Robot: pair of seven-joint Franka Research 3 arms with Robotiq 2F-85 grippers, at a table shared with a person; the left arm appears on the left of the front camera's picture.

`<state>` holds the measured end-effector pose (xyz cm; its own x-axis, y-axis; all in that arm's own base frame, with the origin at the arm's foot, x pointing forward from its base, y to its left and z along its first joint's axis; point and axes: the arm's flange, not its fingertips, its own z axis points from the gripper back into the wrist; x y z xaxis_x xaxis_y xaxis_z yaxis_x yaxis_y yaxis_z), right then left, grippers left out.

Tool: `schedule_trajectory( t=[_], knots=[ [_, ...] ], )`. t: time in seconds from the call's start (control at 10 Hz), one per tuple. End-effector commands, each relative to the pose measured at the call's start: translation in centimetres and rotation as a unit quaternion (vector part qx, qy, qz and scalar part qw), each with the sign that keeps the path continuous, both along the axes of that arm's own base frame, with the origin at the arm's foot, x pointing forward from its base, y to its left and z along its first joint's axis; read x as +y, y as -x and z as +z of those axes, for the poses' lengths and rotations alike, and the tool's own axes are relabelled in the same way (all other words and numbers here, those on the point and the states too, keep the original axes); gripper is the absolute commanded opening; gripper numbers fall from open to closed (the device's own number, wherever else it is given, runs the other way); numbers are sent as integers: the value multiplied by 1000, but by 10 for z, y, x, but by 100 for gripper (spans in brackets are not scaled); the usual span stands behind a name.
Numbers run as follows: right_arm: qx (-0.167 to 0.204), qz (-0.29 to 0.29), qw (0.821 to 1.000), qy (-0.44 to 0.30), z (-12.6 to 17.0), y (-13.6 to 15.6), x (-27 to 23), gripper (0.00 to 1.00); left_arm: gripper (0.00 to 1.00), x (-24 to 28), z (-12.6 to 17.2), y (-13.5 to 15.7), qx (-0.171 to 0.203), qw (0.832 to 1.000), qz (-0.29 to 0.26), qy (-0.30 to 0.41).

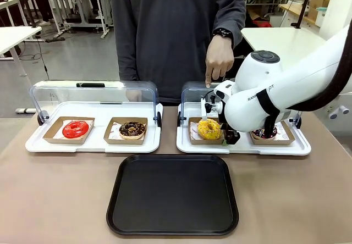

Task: Move the third donut from the left to the tray.
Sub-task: Pick up the Paper togo box containing the Donut indicated by the person and place it on the Handle tray.

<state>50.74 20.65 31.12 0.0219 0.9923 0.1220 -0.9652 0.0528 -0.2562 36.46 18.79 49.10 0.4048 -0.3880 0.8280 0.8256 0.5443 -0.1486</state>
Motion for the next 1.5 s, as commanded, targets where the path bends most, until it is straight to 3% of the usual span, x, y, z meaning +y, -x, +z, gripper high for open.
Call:
schedule_trajectory(
  t=[0.0,0.1,0.3,0.9,1.0,1.1,1.4],
  knots=[
    [6,-10,1000,14,1,-2,4,0,100,-1,2,1,1,1000,-1,4],
    [8,-11,1000,14,1,-3,3,15,100,-1,2,1,1,1000,-1,4],
    [12,-9,1000,14,0,-3,3,0,100,-1,2,1,1,1000,-1,4],
    [20,8,999,27,-3,-4,0,0,100,-1,2,1,1,1000,-1,4],
    [40,20,999,8,-1,-9,-1,0,100,-1,2,1,1,1000,-1,4],
    [17,4,1000,12,-4,2,0,0,100,-1,2,1,1,1000,-1,4],
    [17,4,1000,12,-4,2,0,0,100,-1,2,1,1,1000,-1,4]
  ],
)
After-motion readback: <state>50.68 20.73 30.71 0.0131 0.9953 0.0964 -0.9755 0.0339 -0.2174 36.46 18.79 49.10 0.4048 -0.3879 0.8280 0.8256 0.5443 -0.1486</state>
